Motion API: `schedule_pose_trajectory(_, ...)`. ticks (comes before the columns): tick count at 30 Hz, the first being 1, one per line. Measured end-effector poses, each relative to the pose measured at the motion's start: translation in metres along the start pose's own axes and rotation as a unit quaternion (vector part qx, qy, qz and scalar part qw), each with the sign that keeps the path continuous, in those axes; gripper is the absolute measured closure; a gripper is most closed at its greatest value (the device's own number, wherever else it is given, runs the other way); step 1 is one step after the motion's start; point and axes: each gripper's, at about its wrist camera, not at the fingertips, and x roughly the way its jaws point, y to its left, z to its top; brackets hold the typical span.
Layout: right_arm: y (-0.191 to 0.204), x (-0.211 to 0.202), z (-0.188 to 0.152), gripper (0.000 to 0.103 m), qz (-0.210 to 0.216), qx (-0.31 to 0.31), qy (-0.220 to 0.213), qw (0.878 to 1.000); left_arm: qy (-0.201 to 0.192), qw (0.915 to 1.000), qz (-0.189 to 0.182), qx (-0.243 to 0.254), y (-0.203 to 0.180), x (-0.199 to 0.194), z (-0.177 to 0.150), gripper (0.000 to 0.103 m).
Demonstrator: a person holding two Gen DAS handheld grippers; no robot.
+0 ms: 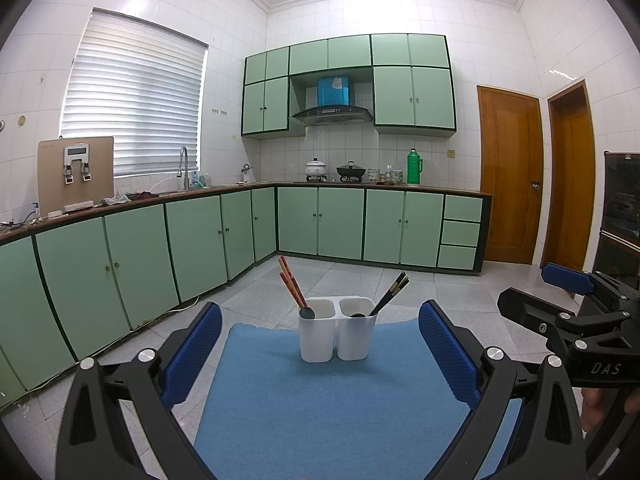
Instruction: Organize utensils
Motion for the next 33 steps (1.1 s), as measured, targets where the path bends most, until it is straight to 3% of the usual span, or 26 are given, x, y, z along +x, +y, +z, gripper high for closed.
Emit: schedule_pose_trajectory(33, 0.0010, -0.0001, -0.0005, 0.005, 0.000, -0.001, 0.002, 1.000, 0.001, 1.0000, 0.003, 0.001, -0.0003, -0.0021, 0.0002, 0.006)
